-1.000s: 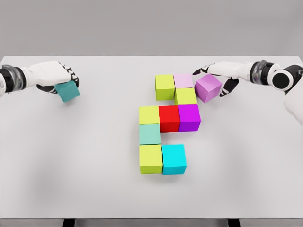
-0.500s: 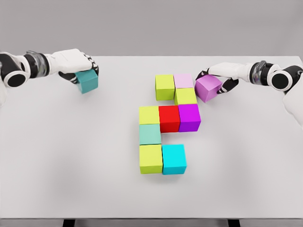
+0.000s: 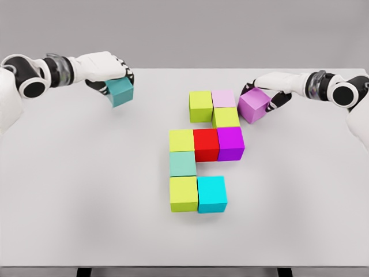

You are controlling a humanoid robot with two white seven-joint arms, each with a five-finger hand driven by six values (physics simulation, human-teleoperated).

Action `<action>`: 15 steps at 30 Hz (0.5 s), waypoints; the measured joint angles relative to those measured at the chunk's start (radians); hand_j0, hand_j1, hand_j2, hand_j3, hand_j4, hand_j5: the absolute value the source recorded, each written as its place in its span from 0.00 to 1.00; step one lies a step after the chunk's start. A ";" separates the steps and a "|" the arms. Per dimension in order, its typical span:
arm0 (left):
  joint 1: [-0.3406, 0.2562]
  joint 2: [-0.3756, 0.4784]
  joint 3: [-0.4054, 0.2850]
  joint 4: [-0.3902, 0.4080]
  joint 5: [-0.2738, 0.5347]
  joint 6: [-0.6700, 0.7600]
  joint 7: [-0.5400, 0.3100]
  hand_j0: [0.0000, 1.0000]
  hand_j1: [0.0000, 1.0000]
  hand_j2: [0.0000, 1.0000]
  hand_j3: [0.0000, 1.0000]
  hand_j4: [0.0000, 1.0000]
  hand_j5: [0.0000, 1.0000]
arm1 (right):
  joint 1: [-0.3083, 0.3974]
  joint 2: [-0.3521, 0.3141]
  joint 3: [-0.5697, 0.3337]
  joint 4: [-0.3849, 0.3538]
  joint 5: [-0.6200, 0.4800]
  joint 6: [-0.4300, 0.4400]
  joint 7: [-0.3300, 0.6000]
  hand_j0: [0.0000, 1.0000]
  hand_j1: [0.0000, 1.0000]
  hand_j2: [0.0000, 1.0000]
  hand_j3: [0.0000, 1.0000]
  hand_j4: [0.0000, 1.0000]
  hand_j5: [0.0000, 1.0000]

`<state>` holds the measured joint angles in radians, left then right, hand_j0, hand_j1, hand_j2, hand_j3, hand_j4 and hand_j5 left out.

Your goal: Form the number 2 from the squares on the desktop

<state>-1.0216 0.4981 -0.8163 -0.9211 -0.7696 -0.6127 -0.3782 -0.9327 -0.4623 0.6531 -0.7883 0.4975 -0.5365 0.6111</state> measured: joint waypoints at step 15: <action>-0.028 -0.104 0.003 -0.002 0.000 0.000 -0.026 0.60 0.60 0.60 0.60 0.60 0.60 | 0.011 -0.071 -0.025 -0.089 -0.009 -0.004 0.000 0.61 0.61 0.61 0.61 0.61 0.61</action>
<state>-1.0492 0.3936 -0.8137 -0.9233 -0.7693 -0.6128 -0.4047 -0.9220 -0.5334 0.6279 -0.8772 0.4881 -0.5409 0.6112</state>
